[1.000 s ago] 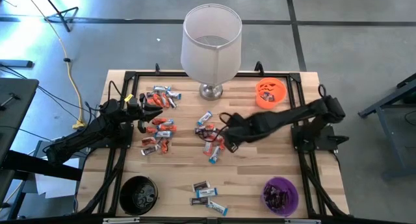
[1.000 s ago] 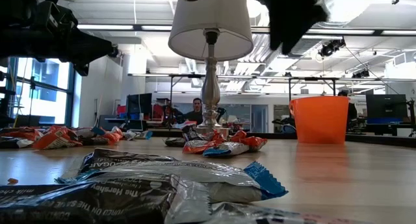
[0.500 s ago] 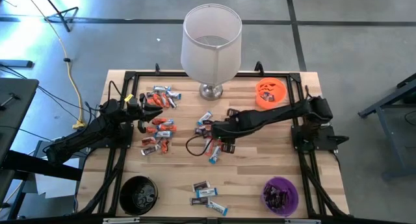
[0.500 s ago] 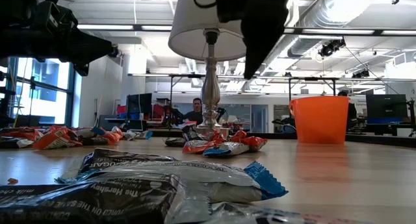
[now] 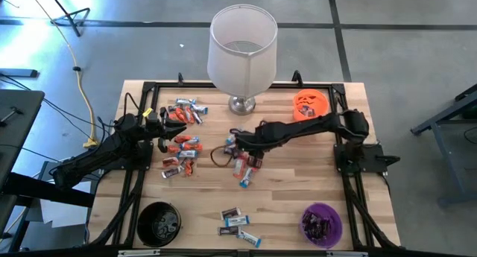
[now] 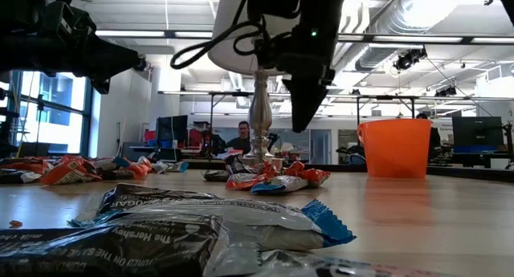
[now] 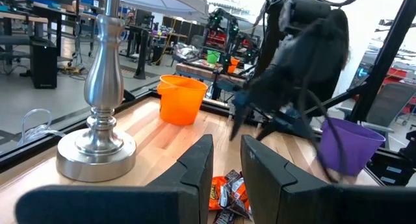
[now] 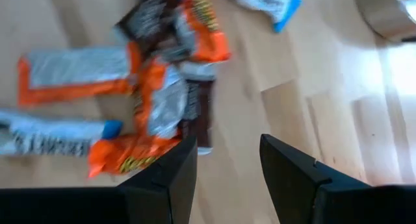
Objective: Sort candy
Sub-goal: Put the brown chocolate bar into the violet bucket
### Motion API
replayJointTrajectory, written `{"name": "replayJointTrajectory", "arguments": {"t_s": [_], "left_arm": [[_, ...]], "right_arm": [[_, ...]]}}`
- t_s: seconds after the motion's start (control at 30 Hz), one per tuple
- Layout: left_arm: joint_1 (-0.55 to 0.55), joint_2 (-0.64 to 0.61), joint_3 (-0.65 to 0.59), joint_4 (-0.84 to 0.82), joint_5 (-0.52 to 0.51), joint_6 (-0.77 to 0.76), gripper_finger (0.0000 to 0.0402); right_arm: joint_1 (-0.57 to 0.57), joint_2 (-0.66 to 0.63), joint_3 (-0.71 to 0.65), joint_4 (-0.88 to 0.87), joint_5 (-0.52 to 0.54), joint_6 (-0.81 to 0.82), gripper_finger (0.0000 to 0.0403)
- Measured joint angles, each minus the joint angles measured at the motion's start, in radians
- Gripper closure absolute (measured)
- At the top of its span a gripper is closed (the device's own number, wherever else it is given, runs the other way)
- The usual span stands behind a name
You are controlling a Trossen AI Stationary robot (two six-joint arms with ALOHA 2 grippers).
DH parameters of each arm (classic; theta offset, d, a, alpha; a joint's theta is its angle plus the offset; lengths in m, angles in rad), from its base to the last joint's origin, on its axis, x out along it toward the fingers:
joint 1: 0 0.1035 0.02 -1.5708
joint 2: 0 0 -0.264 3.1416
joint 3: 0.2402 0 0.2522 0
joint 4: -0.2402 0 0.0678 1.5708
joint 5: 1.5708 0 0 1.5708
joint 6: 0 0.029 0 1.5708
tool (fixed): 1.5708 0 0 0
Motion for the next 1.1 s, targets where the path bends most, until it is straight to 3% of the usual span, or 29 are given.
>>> {"name": "replayJointTrajectory", "arguments": {"t_s": [0.37, 1.1], "left_arm": [[0.0, 0.0, 0.0, 0.0, 0.0, 0.0, 0.0337], [0.0, 0.0, 0.0, 0.0, 0.0, 0.0, 0.0337]], "right_arm": [[-0.068, 0.0, -0.117, 0.159, -0.132, 0.088, 0.0242], [-0.076, 0.0, -0.312, 0.481, -0.191, 0.107, 0.0242]]}}
